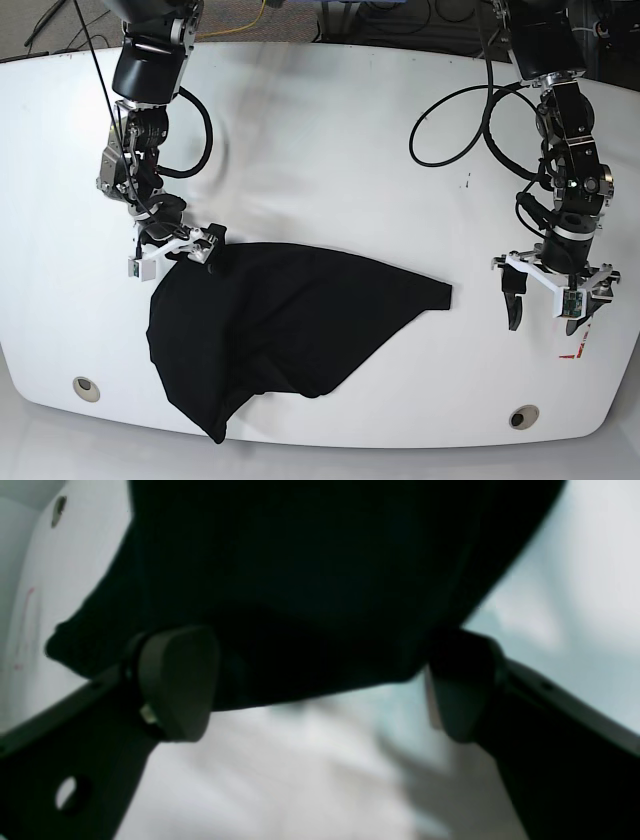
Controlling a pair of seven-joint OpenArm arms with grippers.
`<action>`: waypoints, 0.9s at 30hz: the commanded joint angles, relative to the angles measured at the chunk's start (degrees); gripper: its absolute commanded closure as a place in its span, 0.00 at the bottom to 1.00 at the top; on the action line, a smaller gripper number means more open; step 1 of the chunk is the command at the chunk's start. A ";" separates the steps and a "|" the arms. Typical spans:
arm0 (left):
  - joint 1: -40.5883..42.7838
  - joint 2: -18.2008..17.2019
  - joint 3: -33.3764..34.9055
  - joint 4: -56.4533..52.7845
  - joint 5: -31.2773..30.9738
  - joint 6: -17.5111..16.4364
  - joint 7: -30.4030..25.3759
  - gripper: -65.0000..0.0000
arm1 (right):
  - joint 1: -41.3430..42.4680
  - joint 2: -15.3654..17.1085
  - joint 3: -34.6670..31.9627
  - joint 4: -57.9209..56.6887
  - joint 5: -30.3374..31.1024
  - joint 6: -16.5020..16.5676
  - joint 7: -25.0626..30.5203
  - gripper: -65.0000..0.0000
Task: Layout the t-shirt on the table in an organized manner, then fold the t-shirt properly
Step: 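Move the left gripper to the t-shirt's opposite corner and grasp it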
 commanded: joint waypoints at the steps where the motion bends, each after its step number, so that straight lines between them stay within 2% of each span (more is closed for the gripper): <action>1: -1.11 -0.53 -0.22 0.99 -0.31 0.19 -1.48 0.26 | 1.50 0.41 0.16 0.92 0.55 0.40 1.37 0.13; 7: -1.02 -0.53 -0.22 0.99 -0.31 0.19 -1.48 0.26 | 1.68 -0.03 0.16 0.92 0.55 0.49 1.46 0.34; 10: -1.02 -0.53 -0.22 0.99 -0.31 0.19 -1.48 0.26 | 1.68 -0.20 0.16 0.92 0.55 0.49 1.46 0.47; 15: -1.02 -0.62 -0.22 0.99 -0.31 0.19 -1.48 0.26 | 1.68 -0.20 0.16 0.92 0.46 0.49 1.46 0.73; 19: -1.02 -0.62 -0.22 0.99 -0.31 0.19 -1.48 0.26 | 1.68 -0.20 0.07 0.92 0.37 0.23 1.46 1.00; 27: -0.41 -1.94 -0.22 0.99 -0.31 0.19 -1.48 0.26 | 1.24 -0.20 0.07 0.92 -0.33 0.23 1.37 1.00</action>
